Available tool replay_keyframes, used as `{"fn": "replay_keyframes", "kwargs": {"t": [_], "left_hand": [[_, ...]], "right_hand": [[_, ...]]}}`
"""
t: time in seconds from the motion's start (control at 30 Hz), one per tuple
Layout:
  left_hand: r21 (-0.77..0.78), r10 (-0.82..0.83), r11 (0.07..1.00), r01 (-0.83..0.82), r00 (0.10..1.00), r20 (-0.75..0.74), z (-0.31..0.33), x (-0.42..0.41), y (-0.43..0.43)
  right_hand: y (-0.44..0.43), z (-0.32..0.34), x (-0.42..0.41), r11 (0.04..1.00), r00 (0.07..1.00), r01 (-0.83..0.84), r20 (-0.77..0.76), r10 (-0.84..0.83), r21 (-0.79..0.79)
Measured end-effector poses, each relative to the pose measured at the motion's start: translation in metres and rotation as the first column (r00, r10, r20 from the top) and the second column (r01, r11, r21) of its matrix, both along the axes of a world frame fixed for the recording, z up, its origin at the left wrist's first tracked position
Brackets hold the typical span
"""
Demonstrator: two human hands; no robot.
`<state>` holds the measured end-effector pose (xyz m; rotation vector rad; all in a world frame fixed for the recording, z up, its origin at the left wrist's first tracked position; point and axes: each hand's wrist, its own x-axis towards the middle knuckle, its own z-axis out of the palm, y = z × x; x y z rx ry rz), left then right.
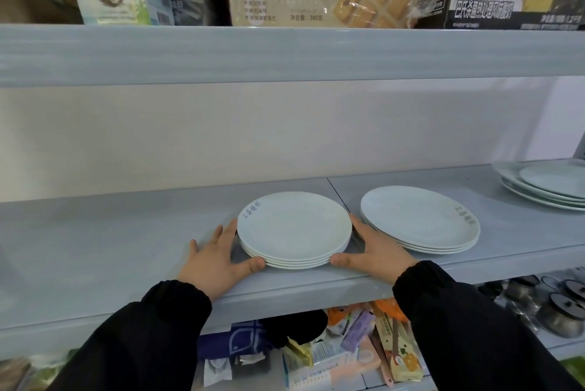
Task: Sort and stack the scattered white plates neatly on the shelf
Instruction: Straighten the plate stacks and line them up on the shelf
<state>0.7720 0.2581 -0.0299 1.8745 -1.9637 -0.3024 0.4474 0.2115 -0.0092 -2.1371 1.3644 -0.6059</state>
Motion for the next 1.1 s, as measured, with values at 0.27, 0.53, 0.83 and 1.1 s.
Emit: {"fn": "replay_keyframes", "kwargs": {"t": [0.27,0.53,0.83,1.1], "left_hand": [[-0.023,0.019,1.000,-0.018,0.998,0.053,0.006,-0.009,0.008],[-0.059,-0.021,0.998,0.020,1.000,-0.011,0.005,-0.007,0.011],[-0.304,0.066,0.952,-0.033,0.993,0.098,0.044,-0.053,0.021],[-0.345,-0.029,0.936,0.071,0.992,0.125,0.063,-0.157,0.001]], "right_hand": [[0.007,-0.003,0.006,0.998,1.000,0.026,0.012,-0.026,-0.054],[0.012,-0.002,0.008,0.996,0.995,0.067,-0.075,-0.072,-0.065],[0.016,0.006,-0.007,0.999,0.999,0.027,0.038,-0.026,-0.041],[0.043,0.048,-0.091,0.965,0.999,-0.018,-0.039,0.008,-0.261]]}}
